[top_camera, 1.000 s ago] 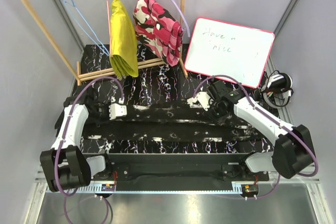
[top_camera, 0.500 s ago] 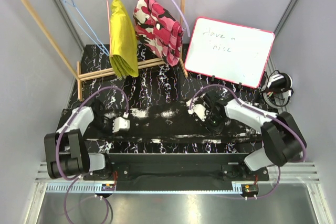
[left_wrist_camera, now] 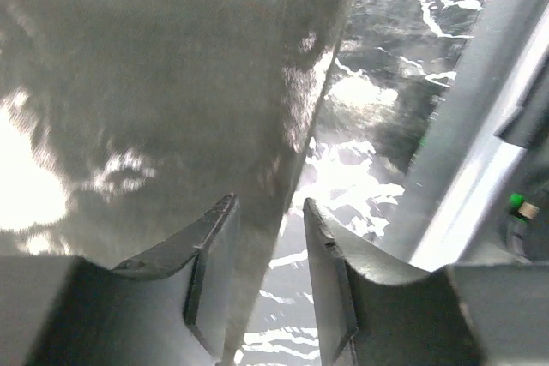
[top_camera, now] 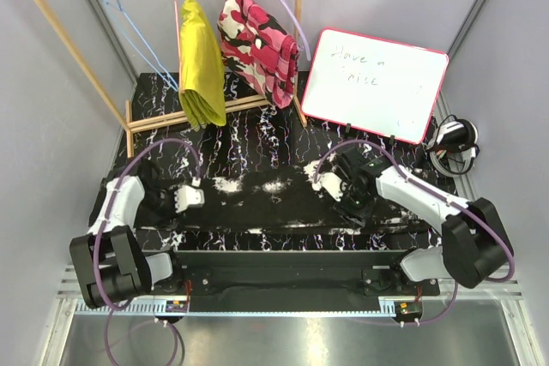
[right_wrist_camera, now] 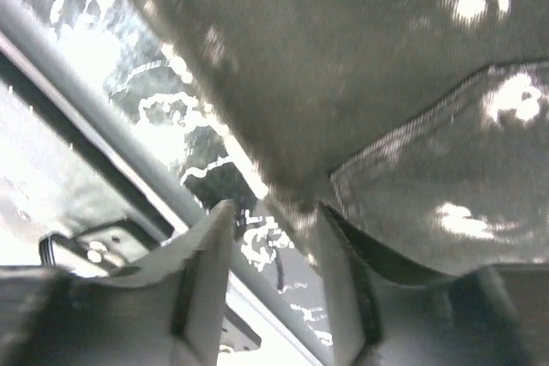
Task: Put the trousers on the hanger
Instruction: Fold the trousers
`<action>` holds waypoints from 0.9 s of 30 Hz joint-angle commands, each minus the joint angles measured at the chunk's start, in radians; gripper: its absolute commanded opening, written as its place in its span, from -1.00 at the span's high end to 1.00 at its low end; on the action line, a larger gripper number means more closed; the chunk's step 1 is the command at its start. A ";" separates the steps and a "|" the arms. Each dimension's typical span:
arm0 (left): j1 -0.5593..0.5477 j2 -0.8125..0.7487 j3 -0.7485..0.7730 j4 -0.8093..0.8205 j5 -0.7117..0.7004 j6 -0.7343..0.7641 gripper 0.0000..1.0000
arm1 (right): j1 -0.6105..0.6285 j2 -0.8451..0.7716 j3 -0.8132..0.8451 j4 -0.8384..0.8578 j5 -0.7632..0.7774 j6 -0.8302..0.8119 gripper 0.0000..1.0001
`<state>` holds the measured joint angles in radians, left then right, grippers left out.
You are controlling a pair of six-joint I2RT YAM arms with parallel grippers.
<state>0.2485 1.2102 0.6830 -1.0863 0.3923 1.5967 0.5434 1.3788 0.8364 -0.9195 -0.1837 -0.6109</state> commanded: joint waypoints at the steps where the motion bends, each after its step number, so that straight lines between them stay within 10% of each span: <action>1: 0.060 -0.008 0.146 -0.122 0.089 -0.018 0.14 | -0.010 -0.098 0.050 -0.103 0.000 -0.026 -0.05; 9: 0.067 0.095 0.234 -0.034 0.149 -0.183 -0.06 | -0.080 -0.074 0.116 -0.110 0.004 -0.003 -0.10; 14: 0.066 0.170 0.198 0.095 0.051 -0.273 -0.07 | -0.279 0.080 0.133 -0.071 0.018 -0.036 -0.05; 27: 0.067 0.284 0.023 0.304 -0.179 -0.375 -0.06 | -0.312 0.281 -0.017 0.083 0.174 -0.029 -0.08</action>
<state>0.3122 1.4315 0.7509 -0.8581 0.3260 1.2831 0.2531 1.5864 0.8619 -0.9142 -0.0875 -0.6304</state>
